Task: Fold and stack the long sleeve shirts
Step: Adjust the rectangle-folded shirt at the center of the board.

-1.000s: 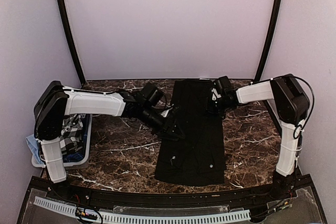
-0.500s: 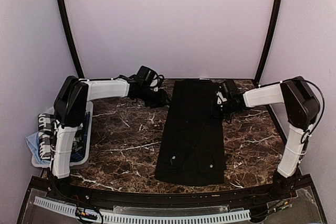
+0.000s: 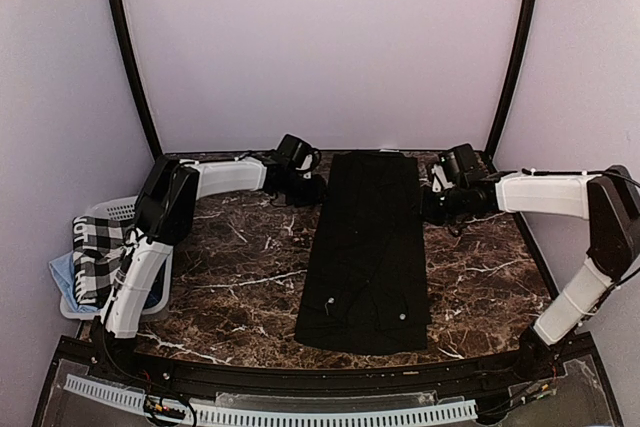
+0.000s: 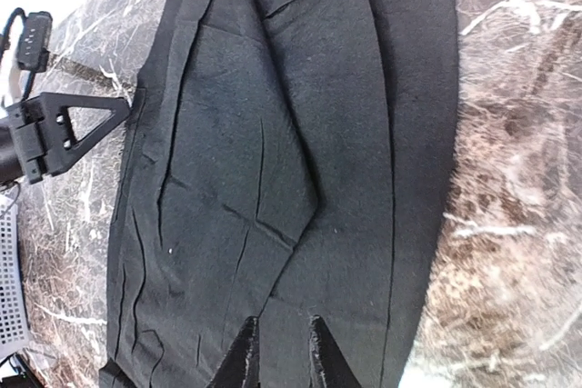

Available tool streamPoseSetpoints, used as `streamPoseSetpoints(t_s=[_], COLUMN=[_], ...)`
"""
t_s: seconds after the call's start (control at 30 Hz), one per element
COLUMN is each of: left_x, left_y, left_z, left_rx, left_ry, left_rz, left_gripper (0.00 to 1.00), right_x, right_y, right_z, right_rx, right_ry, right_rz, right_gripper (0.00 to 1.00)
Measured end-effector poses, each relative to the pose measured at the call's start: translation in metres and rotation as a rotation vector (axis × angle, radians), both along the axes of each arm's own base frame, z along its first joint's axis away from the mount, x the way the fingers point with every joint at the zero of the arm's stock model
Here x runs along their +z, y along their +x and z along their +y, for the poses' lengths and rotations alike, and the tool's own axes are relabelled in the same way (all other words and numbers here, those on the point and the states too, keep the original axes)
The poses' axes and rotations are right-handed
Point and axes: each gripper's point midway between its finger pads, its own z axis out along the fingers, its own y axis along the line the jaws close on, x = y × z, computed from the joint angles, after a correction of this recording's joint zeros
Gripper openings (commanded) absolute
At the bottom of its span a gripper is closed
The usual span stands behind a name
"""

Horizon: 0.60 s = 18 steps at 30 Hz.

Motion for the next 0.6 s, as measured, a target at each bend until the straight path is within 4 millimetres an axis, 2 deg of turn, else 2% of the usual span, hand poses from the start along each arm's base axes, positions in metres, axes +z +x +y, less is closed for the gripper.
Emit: streamPoseSetpoints(t_s=[0.3, 0.37, 0.43, 0.53, 0.6], left_x=[-0.002, -0.002, -0.002, -0.004, -0.007], left_y=[0.005, 0.011, 0.015, 0.017, 0.017], left_z=[-0.014, -0.017, -0.021, -0.023, -0.022], left_rx=[0.014, 0.023, 0.03, 0.042, 0.051], left_ry=[-0.009, -0.022, -0.035, -0.053, -0.057], left_rz=[-0.024, -0.033, -0.04, -0.031, -0.02], left_gripper=[0.37, 0.33, 0.23, 0.03, 0.0], right_x=[0.033, 0.036, 0.038, 0.037, 0.037], right_y=[-0.011, -0.012, -0.012, -0.014, -0.015], right_z=[-0.01, -0.011, -0.011, -0.013, -0.014], right_rx=[-0.018, -0.02, -0.021, -0.023, -0.025], right_ry=[0.007, 0.008, 0.009, 0.004, -0.001], right_rz=[-0.061, -0.067, -0.07, -0.065, -0.061], right_gripper=[0.17, 0.17, 0.17, 0.17, 0.16])
